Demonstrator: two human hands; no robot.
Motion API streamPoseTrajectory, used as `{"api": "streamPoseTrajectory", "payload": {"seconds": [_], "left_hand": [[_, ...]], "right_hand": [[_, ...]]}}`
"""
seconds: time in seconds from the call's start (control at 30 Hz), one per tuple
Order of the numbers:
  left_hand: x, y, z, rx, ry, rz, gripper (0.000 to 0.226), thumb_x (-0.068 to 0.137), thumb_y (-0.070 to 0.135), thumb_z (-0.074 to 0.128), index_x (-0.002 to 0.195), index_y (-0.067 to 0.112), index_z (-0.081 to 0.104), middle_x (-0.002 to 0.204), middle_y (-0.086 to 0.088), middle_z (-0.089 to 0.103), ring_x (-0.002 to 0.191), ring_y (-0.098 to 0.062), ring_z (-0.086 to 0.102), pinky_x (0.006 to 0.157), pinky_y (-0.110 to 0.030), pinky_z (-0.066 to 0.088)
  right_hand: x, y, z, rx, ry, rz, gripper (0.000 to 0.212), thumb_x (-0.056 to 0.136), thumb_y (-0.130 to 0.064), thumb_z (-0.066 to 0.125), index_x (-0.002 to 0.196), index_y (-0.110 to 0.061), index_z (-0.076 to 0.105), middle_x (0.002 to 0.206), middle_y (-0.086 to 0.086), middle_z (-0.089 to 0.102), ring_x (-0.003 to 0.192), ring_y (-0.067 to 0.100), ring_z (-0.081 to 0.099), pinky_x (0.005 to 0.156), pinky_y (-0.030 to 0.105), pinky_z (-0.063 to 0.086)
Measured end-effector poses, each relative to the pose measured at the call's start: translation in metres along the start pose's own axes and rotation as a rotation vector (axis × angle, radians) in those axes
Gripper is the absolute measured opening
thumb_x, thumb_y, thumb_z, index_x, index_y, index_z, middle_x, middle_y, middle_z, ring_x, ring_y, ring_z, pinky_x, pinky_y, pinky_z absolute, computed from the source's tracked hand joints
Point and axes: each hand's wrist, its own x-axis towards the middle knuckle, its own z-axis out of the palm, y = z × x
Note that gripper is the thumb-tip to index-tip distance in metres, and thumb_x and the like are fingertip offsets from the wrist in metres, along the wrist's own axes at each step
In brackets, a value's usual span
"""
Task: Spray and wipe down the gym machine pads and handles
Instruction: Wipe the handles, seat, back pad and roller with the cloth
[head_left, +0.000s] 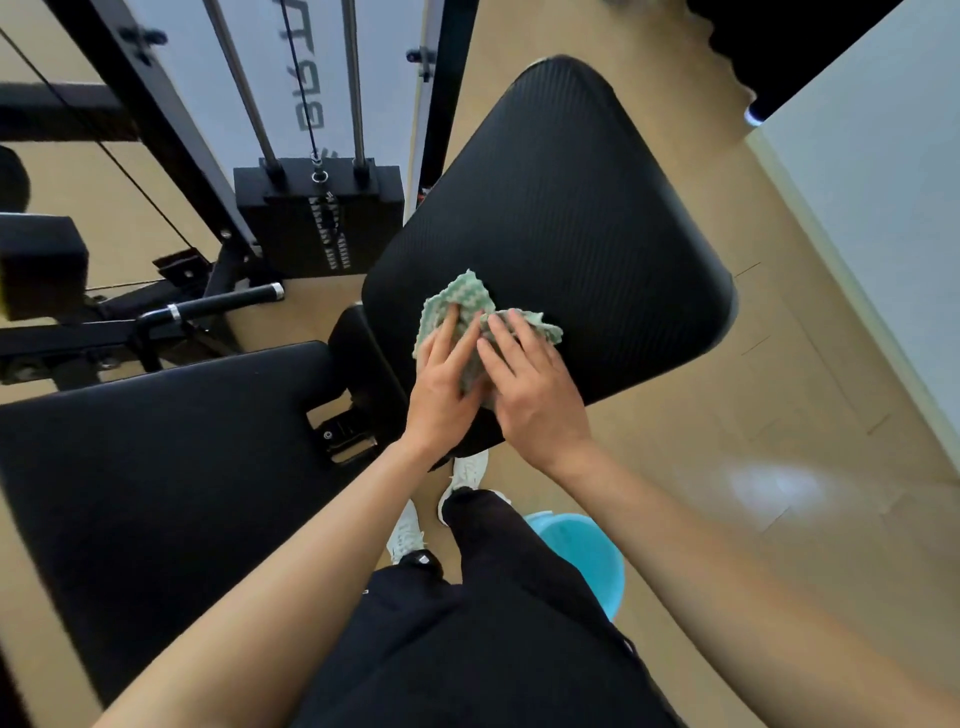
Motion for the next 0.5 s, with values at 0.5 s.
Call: {"api": "streamPoseTrajectory", "payload": {"seconds": [0.5], "left_hand": [[0.007, -0.009, -0.006, 0.093, -0.018, -0.048, 0.083, 0.098, 0.039, 0.065, 0.165, 0.032, 0.017, 0.173, -0.005, 0.013, 0.149, -0.031, 0.021, 0.120, -0.046, 0.035]], "right_hand": [[0.016, -0.005, -0.005, -0.393, -0.276, 0.003, 0.079, 0.099, -0.039, 0.061, 0.164, -0.015, 0.023, 0.173, 0.012, -0.002, 0.160, 0.028, -0.005, 0.129, 0.043, -0.005]]}}
